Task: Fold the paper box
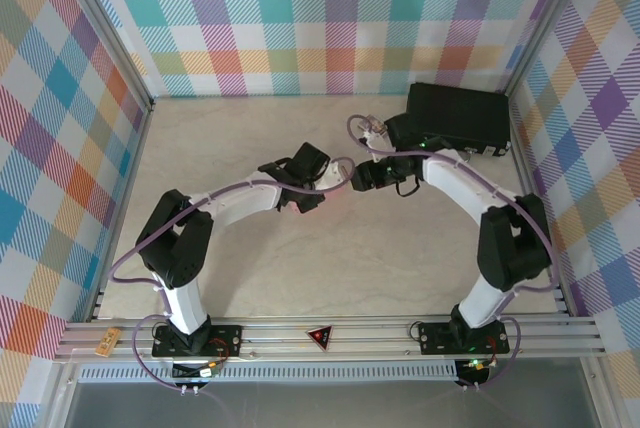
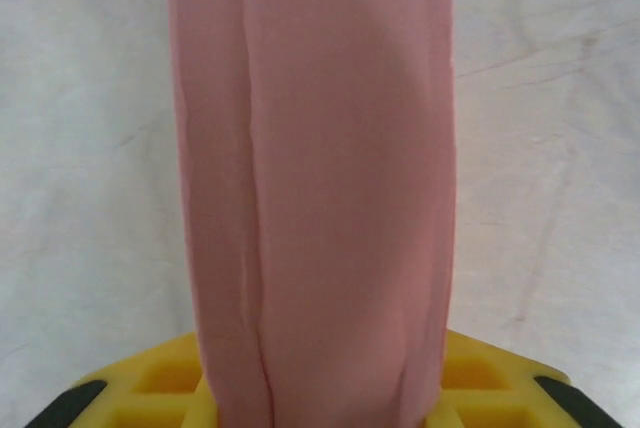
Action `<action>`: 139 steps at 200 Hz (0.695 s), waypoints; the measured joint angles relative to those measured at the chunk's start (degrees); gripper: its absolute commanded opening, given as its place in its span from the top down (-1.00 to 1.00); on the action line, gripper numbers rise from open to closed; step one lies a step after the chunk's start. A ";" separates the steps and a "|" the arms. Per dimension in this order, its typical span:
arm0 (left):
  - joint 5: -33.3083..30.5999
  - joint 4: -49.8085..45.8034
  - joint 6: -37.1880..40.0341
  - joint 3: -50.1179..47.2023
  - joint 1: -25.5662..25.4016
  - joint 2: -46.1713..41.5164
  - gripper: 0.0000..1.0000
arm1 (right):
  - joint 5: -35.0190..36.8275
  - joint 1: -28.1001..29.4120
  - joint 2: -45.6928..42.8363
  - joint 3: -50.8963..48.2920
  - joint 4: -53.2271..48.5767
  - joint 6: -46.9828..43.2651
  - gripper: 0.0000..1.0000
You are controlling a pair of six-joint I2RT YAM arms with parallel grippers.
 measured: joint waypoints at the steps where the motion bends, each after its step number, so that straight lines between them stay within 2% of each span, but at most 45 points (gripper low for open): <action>1: -0.44 0.35 0.00 -0.11 -0.11 0.00 0.31 | 0.24 -0.09 -0.26 -0.28 0.26 0.20 -0.05; 14: -4.81 2.99 1.36 -1.29 -1.09 0.00 0.25 | 2.67 -1.33 -2.40 -2.95 2.67 1.97 -0.05; 36: -11.93 7.08 3.96 -3.54 -3.21 0.04 0.04 | 5.92 -4.26 -4.96 -7.39 5.62 4.55 -0.06; 55: -17.16 9.90 6.56 -4.68 -5.44 0.87 0.01 | 7.54 -6.34 -5.68 -9.62 6.71 6.01 -0.06; 67: -19.91 11.45 7.56 -4.68 -6.84 2.27 -0.13 | 8.26 -7.21 -5.73 -10.54 7.32 6.75 -0.07; 109: -26.08 15.54 8.81 -5.88 -10.34 7.15 -0.60 | 8.76 -7.67 -5.99 -11.89 8.39 7.72 -0.07; 139: -26.08 15.61 7.89 -6.29 -11.82 7.50 -0.85 | 8.87 -7.74 -6.45 -11.89 8.76 8.02 -0.10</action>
